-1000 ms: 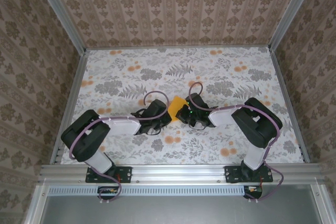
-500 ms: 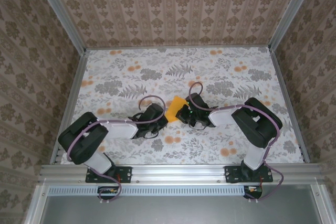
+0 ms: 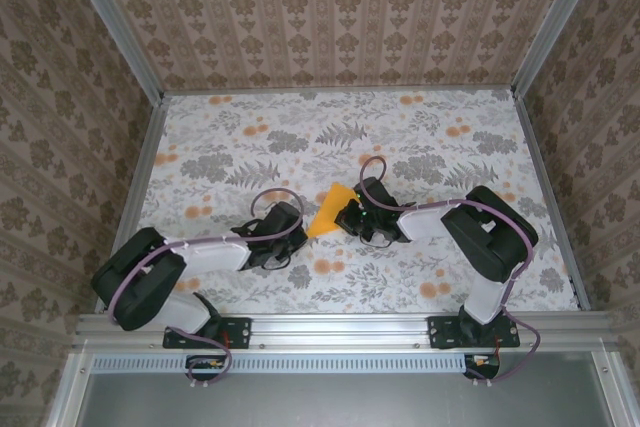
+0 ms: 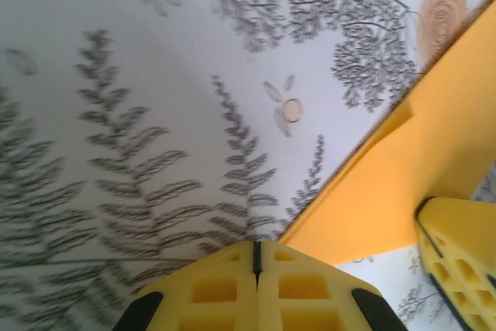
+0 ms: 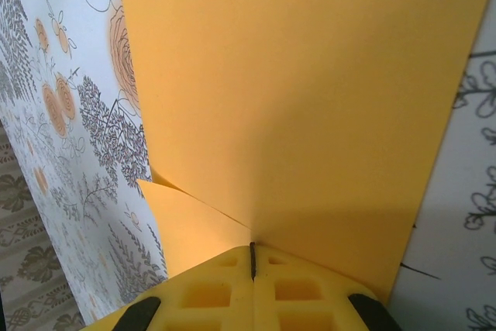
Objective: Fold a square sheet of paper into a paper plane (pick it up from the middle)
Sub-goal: Third fold the triangle at the center of the table.
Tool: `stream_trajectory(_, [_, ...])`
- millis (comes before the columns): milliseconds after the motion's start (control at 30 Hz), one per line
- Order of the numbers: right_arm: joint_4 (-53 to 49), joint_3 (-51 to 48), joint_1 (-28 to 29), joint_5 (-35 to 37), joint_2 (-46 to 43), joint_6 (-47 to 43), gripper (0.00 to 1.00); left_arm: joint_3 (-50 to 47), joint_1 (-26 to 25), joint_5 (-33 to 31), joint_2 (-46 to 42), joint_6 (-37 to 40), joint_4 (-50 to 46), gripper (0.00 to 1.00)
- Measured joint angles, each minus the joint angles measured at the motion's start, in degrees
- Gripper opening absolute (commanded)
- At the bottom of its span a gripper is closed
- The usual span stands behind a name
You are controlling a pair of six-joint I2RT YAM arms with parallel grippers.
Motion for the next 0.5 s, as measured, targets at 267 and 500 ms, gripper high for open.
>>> stream_trajectory(267, [-7.93,3.13,-2.47,-3.56,-0.74,-7.02,0.21,5.84,4.44,0.85,-2.86,10.93,-15.15,0.22])
stream_trajectory(500, [-14.91,3.87,-5.22,-6.01,-6.58,-12.61,0.4,12.41,6.6,8.41,-1.62,22.12,-14.67,0.28])
